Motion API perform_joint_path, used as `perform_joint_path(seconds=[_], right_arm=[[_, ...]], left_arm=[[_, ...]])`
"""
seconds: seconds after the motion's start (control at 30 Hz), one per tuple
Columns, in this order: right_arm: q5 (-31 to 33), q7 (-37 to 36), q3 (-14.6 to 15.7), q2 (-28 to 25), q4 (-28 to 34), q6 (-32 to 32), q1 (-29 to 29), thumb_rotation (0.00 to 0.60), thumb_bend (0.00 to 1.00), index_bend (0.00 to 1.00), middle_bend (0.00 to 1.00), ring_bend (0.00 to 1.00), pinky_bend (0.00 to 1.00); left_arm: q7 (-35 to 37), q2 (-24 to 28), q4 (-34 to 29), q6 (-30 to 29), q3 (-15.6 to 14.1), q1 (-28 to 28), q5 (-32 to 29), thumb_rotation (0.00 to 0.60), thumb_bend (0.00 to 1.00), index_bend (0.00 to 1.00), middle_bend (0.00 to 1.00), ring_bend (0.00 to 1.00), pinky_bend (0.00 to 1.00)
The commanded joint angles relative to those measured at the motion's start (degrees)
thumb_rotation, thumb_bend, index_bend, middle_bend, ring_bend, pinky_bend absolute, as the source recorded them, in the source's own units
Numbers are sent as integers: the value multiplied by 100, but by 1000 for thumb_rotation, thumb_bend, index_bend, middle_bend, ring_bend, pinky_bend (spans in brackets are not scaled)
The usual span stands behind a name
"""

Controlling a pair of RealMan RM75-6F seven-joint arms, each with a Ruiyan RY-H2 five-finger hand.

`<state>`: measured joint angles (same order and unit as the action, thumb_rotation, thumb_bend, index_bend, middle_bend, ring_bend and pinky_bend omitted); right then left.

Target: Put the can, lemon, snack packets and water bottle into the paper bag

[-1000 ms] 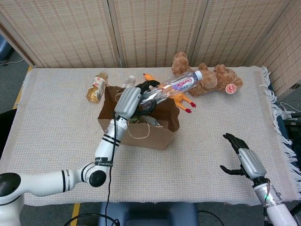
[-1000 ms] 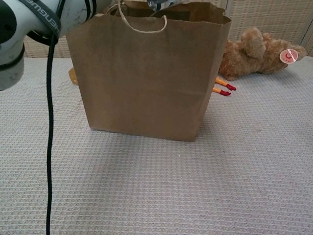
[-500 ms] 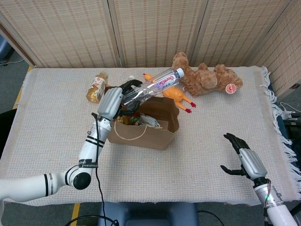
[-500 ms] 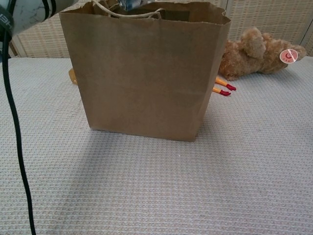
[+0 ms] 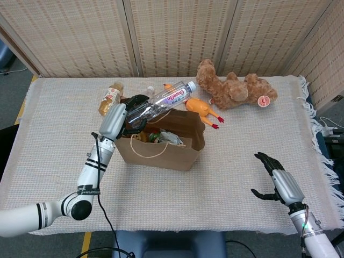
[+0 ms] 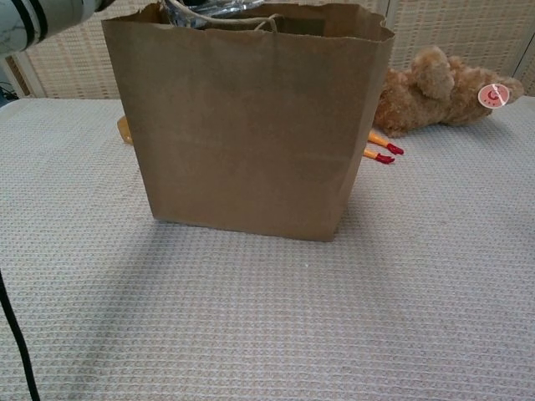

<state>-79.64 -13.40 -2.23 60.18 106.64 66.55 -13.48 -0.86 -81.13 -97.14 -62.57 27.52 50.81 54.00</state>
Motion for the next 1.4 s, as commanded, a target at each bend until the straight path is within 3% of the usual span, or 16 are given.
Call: perform_joint_path(seconds=[0.03,0.3,0.63,0.93,1.03,1.27,1.4], right_arm=[[3,13,2,3,6,1,0,600,146,79,0,0,0],[8,65,5,21,14,40,16,600,147,79,0,0,0],[-13,67,23,21,1,49,25,600,147,79,0,0,0],[-103,68,56,21,-60,109,56,600,147,80,0,0,0],[-118,104,55,32,-92,137,62,600,147,79,0,0,0],[-124,524,57,104,-207,207,58,600,147,50,0,0,0],[-118,872,64,130,-215,246,51,600,145,6,0,0,0]], left_arm=[[155,114,-94,-23,-32,-128,78,600,445,136,170,93,210],[299,284,-190,-10,-84,-305,18,600,415,14,33,4,143],[581,493,-514,-246,54,-505,213,600,415,13,32,1,142],[785,1201,-870,-627,29,-1137,373,600,416,49,45,6,145],[886,1544,-1174,-764,-288,-1616,516,600,418,64,46,4,145],[248,2101,-1404,-1231,-1873,-2821,1677,600,420,66,50,0,125],[-9,2047,-1177,-1579,-2542,-3366,2208,600,420,54,34,0,102]])
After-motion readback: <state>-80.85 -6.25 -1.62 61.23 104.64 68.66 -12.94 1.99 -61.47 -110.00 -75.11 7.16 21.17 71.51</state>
